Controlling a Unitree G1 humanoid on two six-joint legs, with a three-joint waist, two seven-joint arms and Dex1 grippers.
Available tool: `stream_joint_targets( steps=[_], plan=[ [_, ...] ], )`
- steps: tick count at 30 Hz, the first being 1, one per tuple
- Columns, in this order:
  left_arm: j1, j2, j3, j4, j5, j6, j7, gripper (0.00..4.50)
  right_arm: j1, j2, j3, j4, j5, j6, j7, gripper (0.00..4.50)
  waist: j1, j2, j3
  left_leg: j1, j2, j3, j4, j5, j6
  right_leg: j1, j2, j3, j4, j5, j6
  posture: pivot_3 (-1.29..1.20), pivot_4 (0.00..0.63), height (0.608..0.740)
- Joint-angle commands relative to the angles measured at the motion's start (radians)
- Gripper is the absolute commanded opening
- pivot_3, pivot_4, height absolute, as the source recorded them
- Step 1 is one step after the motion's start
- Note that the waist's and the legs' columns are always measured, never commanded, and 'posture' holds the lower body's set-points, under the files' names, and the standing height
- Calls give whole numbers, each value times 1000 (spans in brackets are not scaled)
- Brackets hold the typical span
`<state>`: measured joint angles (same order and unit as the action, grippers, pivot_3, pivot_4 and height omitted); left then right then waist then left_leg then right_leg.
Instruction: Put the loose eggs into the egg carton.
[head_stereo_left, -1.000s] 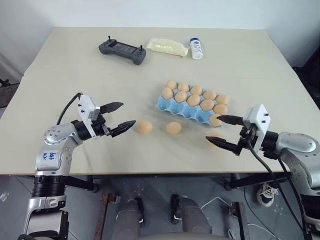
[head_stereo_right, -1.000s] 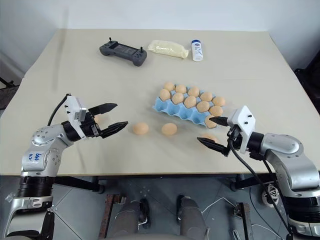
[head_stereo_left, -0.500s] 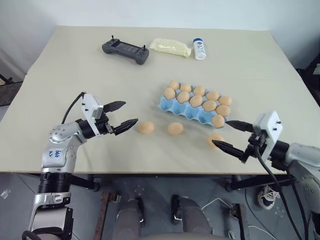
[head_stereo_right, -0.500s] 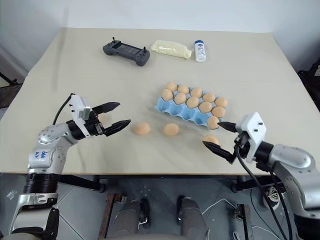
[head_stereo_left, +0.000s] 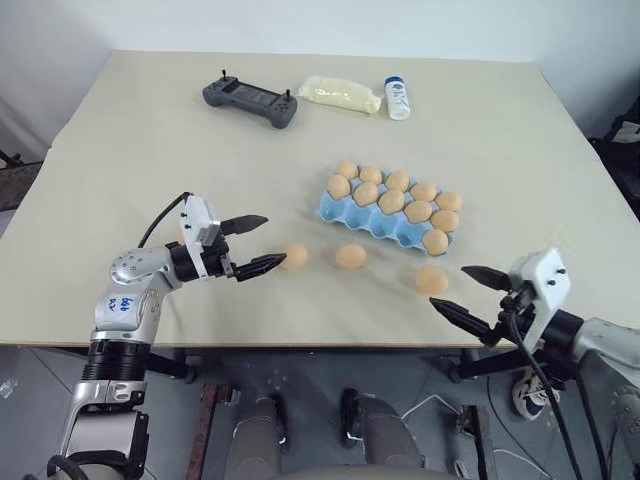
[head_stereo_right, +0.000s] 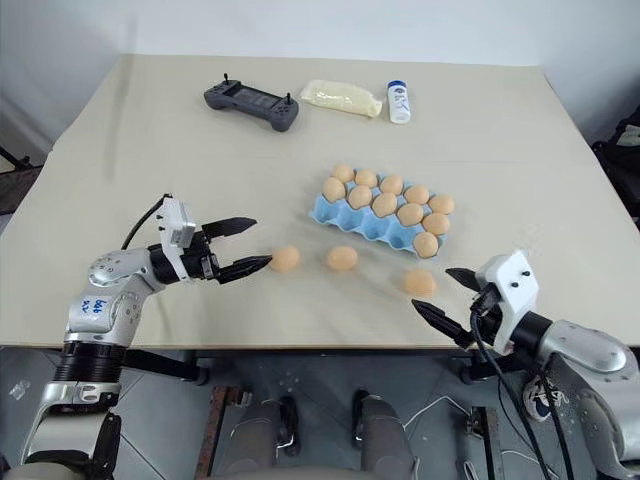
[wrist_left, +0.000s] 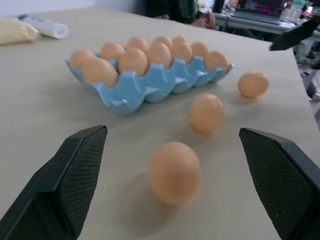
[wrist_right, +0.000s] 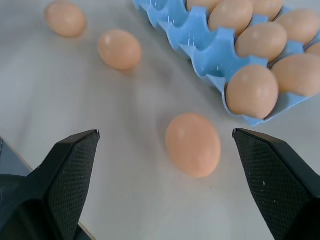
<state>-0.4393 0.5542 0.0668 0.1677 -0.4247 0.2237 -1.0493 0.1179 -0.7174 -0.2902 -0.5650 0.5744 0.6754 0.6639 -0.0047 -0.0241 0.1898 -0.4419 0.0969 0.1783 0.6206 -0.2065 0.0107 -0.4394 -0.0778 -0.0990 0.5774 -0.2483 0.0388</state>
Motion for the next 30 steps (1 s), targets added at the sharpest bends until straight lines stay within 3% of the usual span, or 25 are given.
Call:
stream_joint_targets(
  steps=[1, 5, 17, 20, 26, 28, 30],
  plan=[
    [29, 23, 18, -71, -22, 10, -18, 4500, -40, 23, 36, 57, -44, -42, -23, 4465, 0, 0, 0, 0, -1, 1, -1, 0, 0, -1, 0, 1, 1, 0, 1, 0, 150, 740],
    [74, 34, 38, -112, -35, 0, -25, 4500, -86, 43, 84, 150, -92, -89, -17, 4465, 1, 0, 0, 1, -7, 3, 0, -2, -3, -7, -1, 4, 13, 0, 7, 0, 150, 740],
    [107, -10, 50, -86, -9, -108, 16, 4500, -183, 89, 177, 304, -154, -147, 5, 4465, 0, 0, 0, 2, 0, 3, 7, -2, -3, -5, 0, 6, 15, -1, 5, 0, 150, 740],
    [110, -9, 46, -82, -8, -113, 19, 4500, -196, 110, 184, 317, -175, -174, -7, 3947, 0, 0, 0, 2, 0, 5, 7, -2, -3, -6, 0, 7, 15, 0, 5, 0, 150, 740],
    [116, -9, 48, -91, -7, -121, 30, 4500, -186, 106, 165, 277, -171, -153, -10, 1910, 0, 0, 0, 2, 0, 6, 7, -2, -3, -6, 0, 8, 15, 0, 6, 0, 150, 740],
    [119, -7, 49, -96, -9, -119, 32, 4500, -179, 93, 146, 238, -153, -130, -7, 1566, 0, 0, 0, 3, 0, 7, 7, -2, -3, -6, 0, 8, 16, 0, 6, 0, 150, 740],
    [121, -4, 50, -100, -12, -116, 33, 4500, -175, 79, 126, 190, -129, -104, -1, 1502, 0, 0, 0, 3, 1, 7, 7, -2, -3, -7, 0, 9, 16, 0, 6, 0, 150, 740]
  ],
)
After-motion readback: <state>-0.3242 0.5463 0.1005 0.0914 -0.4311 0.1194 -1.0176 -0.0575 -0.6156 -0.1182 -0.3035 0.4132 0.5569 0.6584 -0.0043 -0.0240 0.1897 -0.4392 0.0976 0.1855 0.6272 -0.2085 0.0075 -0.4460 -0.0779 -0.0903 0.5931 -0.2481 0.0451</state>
